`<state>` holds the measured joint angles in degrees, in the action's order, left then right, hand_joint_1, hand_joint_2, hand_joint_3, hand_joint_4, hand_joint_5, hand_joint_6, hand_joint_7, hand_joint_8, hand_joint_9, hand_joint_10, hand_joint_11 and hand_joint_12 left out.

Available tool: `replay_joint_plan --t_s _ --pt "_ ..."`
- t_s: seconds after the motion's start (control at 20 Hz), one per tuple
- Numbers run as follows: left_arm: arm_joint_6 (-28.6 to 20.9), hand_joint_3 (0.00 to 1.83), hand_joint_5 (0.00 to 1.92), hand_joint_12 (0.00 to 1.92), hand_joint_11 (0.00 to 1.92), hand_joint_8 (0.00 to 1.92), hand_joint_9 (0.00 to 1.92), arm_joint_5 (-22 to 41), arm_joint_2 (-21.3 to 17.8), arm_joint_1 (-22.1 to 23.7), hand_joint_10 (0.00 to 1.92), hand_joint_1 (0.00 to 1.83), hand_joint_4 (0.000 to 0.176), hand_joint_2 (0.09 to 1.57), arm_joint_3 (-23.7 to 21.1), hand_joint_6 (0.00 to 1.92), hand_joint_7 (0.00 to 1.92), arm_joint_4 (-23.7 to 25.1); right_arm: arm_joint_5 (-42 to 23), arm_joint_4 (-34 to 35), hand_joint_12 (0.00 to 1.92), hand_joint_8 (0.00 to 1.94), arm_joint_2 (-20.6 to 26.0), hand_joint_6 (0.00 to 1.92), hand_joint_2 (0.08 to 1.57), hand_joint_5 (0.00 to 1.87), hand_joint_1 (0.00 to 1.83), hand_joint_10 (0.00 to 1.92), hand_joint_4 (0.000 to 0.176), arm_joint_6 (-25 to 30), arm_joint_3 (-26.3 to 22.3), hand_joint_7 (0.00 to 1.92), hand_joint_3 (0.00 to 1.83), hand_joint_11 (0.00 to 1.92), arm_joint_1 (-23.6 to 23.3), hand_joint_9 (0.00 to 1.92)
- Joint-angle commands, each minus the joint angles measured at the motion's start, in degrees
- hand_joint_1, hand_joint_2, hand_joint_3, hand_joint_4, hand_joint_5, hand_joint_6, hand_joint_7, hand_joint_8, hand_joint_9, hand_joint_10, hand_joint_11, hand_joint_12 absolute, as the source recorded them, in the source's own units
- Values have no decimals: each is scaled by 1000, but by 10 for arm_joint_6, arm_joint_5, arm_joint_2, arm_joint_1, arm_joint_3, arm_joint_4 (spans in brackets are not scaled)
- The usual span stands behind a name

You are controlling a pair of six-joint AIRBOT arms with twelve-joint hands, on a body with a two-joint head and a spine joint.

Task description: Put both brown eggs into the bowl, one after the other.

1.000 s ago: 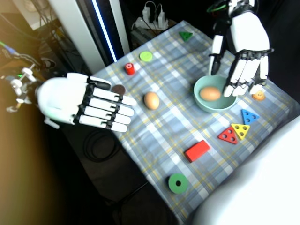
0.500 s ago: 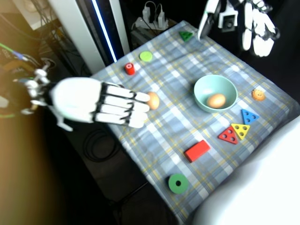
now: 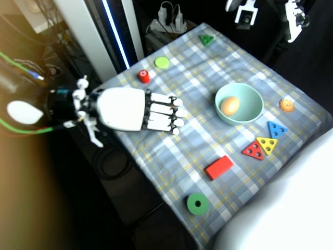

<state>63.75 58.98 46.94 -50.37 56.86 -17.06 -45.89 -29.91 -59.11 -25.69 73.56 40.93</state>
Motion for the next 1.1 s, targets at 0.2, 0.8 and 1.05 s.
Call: replay_joint_plan --t_s 0.2,0.8,1.05 --pt "-41 3 419 892 0 1 373 78 5 -4 4 856 60 920 7 2 384 11 -13 -27 882 1 -17 0 1009 425 1064 9 79 3 12 316 0 28 -35 328" --pt "-95 1 440 849 24 4 403 80 17 -12 6 834 59 919 23 2 444 15 -2 -29 1253 936 -31 446 1061 1119 1284 183 0 3 15 1136 0 894 -40 1306" --pt "-108 0 432 853 32 0 403 85 17 -22 4 844 63 920 25 1 435 9 -16 1 1387 1070 -25 467 1069 1157 1271 1025 0 3 17 1063 1 1017 -40 1096"
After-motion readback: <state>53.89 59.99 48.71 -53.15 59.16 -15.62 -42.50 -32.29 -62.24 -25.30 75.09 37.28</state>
